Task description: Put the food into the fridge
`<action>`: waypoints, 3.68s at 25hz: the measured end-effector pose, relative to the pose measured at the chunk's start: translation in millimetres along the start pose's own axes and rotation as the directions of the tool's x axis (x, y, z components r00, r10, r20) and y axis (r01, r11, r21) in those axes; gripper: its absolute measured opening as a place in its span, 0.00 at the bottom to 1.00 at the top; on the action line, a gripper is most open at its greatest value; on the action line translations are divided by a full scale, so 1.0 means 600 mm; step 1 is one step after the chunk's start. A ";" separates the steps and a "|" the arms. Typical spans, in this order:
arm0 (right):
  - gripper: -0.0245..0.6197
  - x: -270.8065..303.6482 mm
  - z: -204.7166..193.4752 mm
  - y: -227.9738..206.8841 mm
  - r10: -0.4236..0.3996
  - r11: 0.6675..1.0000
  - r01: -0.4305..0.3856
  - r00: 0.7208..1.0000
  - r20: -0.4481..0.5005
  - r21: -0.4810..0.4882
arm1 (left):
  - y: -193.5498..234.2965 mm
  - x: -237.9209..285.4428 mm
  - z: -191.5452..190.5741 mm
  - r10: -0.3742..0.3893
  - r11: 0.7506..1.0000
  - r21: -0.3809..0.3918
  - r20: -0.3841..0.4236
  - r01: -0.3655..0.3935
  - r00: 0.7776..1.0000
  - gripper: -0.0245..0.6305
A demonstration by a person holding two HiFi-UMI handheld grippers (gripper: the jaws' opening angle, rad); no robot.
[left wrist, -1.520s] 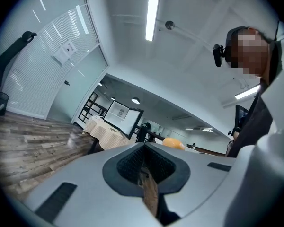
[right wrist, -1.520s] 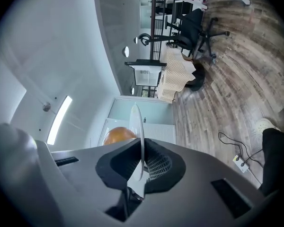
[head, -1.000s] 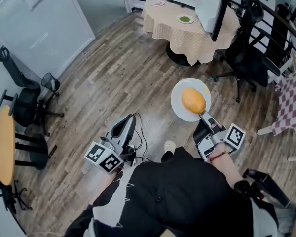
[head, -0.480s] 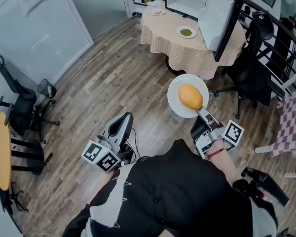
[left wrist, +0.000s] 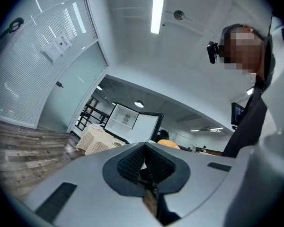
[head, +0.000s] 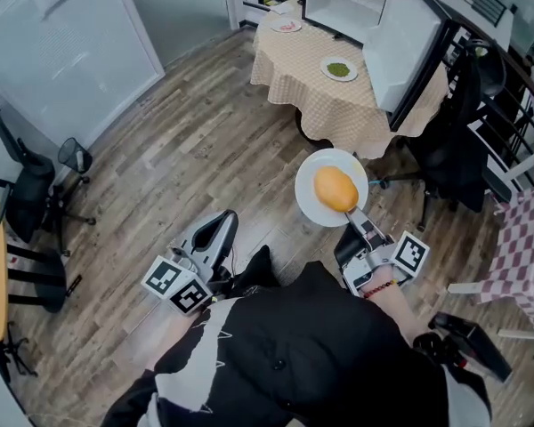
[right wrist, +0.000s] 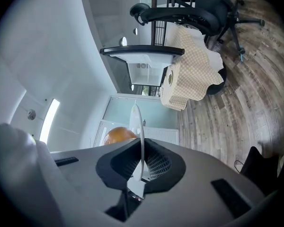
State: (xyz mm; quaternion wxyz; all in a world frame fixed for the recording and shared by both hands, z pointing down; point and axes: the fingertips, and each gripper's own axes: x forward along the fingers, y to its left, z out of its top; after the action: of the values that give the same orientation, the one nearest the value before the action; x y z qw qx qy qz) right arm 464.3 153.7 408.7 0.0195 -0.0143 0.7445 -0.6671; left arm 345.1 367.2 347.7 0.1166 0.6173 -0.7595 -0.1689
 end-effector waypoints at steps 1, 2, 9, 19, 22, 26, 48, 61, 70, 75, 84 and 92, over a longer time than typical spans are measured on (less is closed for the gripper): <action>0.08 0.006 0.004 -0.005 -0.005 1.000 0.005 1.000 0.001 -0.002 | 0.008 0.008 -0.002 0.000 1.000 0.001 -0.007 0.000 1.000 0.06; 0.08 0.012 0.010 -0.010 -0.011 1.000 0.011 1.000 0.005 -0.002 | 0.016 0.017 -0.005 -0.002 1.000 0.002 -0.013 0.002 1.000 0.06; 0.08 0.101 0.047 -0.026 -0.050 0.999 0.050 0.997 0.051 0.009 | 0.106 0.096 0.021 -0.057 0.998 -0.015 -0.035 0.056 0.998 0.06; 0.08 0.310 0.100 0.006 -0.039 0.999 0.041 0.994 0.106 -0.013 | 0.285 0.224 0.135 -0.126 0.992 -0.013 -0.031 0.126 0.991 0.06; 0.08 0.365 0.110 0.010 -0.038 0.999 0.041 0.991 0.128 -0.023 | 0.331 0.258 0.162 -0.158 0.988 -0.006 -0.040 0.157 0.987 0.06; 0.08 0.430 0.122 0.012 -0.028 0.999 0.032 0.986 0.165 -0.021 | 0.387 0.296 0.190 -0.196 0.981 0.002 -0.052 0.196 0.979 0.06; 0.08 0.556 0.166 -0.025 -0.093 0.996 0.093 0.974 0.209 0.006 | 0.504 0.395 0.202 -0.258 0.966 -0.046 -0.067 0.256 0.964 0.06; 0.08 0.685 0.308 -0.039 -0.071 0.997 0.068 0.970 0.232 0.022 | 0.566 0.562 0.238 -0.280 0.960 -0.006 -0.065 0.280 0.958 0.06; 0.08 0.759 0.459 -0.047 -0.080 0.997 0.076 0.955 0.285 0.026 | 0.626 0.727 0.272 -0.285 0.958 -0.016 -0.056 0.285 0.957 0.06; 0.08 0.804 0.537 -0.074 -0.112 0.993 0.100 0.947 0.300 0.055 | 0.660 0.814 0.266 -0.277 0.961 -0.036 -0.086 0.275 0.957 0.06; 0.08 0.901 0.662 -0.122 -0.120 0.992 0.103 0.936 0.331 0.070 | 0.713 0.924 0.249 -0.265 0.957 0.085 -0.125 0.277 0.956 0.06; 0.08 0.961 0.745 -0.156 -0.133 0.988 0.087 0.897 0.423 0.125 | 0.721 1.025 0.224 -0.373 0.920 0.044 -0.211 0.390 0.904 0.06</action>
State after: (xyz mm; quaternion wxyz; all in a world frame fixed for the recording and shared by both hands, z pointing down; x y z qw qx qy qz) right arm -90.6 -327.5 447.4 0.1460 -0.2019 0.6845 -0.6851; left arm -224.7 -140.4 378.3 0.1298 0.7720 -0.6152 -0.0936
